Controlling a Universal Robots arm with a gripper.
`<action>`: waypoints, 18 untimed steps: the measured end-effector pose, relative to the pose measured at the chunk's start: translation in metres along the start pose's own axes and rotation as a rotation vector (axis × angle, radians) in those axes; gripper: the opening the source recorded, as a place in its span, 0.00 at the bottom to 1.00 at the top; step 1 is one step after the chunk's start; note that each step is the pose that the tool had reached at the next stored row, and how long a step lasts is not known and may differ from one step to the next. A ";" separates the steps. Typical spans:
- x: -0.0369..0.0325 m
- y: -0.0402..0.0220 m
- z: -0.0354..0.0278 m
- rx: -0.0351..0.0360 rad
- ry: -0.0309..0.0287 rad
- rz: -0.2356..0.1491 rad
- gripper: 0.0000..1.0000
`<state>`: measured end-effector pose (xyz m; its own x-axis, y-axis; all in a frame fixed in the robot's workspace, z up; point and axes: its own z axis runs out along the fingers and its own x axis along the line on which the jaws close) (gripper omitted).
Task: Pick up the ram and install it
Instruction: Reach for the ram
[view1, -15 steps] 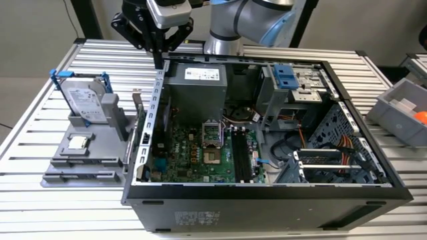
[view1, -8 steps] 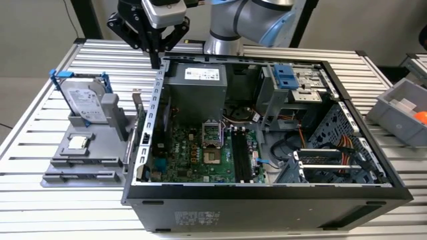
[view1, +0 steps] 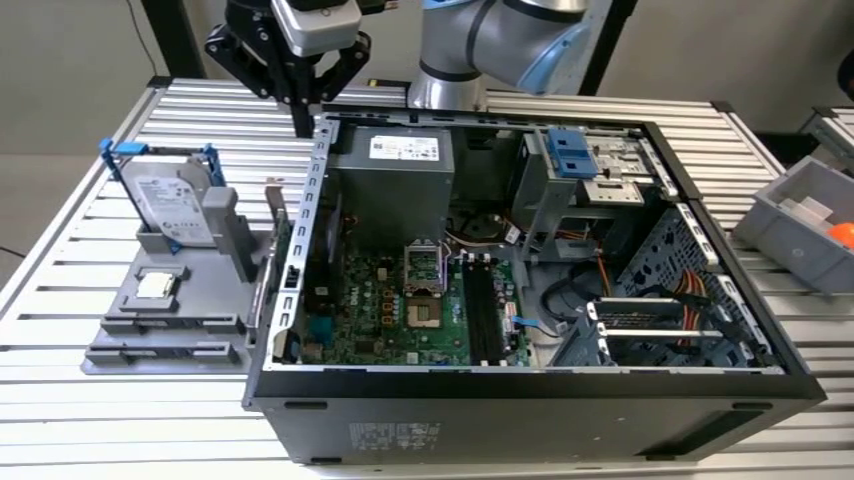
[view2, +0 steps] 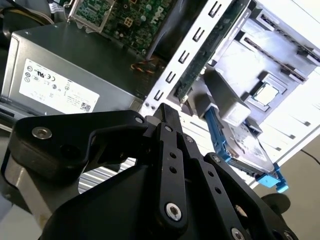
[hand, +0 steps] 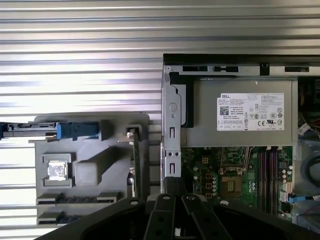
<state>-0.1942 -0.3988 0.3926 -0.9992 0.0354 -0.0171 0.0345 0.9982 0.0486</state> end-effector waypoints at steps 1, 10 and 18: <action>0.0010 -0.0001 0.0000 -0.0001 -0.0001 0.000 0.00; 0.0107 -0.0003 -0.0003 0.0001 0.0001 0.000 0.00; 0.0202 -0.0007 -0.0003 -0.0001 0.0000 -0.001 0.00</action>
<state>-0.2144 -0.3988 0.3926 -0.9993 0.0346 -0.0172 0.0337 0.9982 0.0487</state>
